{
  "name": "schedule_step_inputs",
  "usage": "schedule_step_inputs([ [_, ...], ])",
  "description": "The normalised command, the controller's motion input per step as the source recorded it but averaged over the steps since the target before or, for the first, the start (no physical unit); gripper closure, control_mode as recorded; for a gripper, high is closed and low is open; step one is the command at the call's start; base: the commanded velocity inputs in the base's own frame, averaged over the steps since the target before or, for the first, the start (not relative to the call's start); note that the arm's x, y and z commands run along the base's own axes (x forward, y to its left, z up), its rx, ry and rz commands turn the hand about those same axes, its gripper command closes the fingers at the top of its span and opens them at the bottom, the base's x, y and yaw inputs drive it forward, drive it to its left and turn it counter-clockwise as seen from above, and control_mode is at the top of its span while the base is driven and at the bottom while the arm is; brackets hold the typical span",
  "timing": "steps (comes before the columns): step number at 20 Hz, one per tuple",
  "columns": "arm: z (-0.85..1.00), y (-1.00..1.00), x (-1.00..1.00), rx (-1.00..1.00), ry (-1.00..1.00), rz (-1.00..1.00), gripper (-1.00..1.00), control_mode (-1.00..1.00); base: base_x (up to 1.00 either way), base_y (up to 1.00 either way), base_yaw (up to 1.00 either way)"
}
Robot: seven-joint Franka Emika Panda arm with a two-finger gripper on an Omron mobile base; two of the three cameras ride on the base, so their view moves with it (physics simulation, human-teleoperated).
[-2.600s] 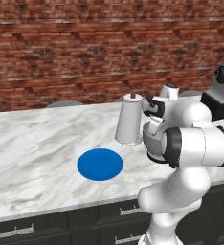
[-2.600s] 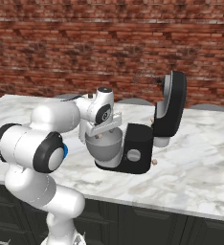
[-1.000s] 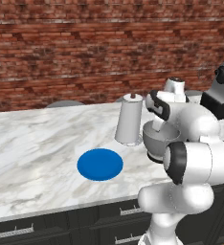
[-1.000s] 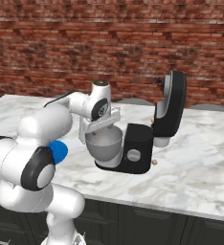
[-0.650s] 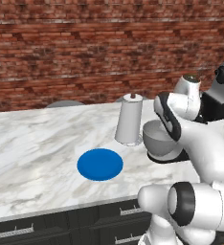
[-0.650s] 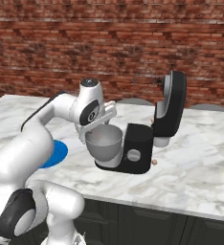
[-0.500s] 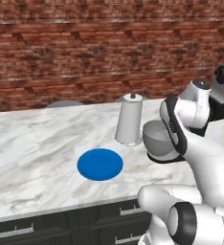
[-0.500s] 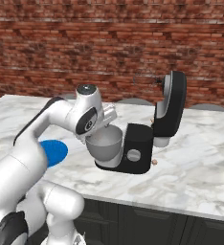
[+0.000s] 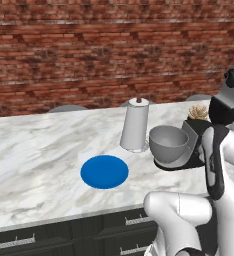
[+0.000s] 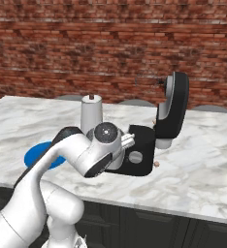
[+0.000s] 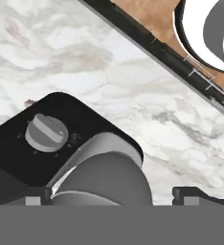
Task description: Add butter and sugar cubes to the stand mixer bowl and then turn on the stand mixer to begin making frosting.
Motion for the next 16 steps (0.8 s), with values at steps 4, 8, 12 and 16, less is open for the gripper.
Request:
schedule_step_inputs([
  [4,-0.20,-0.82,-0.14,0.18,0.00,0.00,-1.00,-1.00,0.00,0.00,0.00],
  [8,-0.44,-0.73,0.00,0.17,-0.05,0.01,-1.00,-1.00,0.00,0.00,0.00],
  [12,-0.47,-0.53,0.06,0.14,-0.03,0.07,-1.00,-1.00,0.00,0.00,0.00],
  [16,-0.40,-0.41,0.47,0.12,-0.08,0.18,-1.00,-1.00,0.00,0.00,0.00],
])
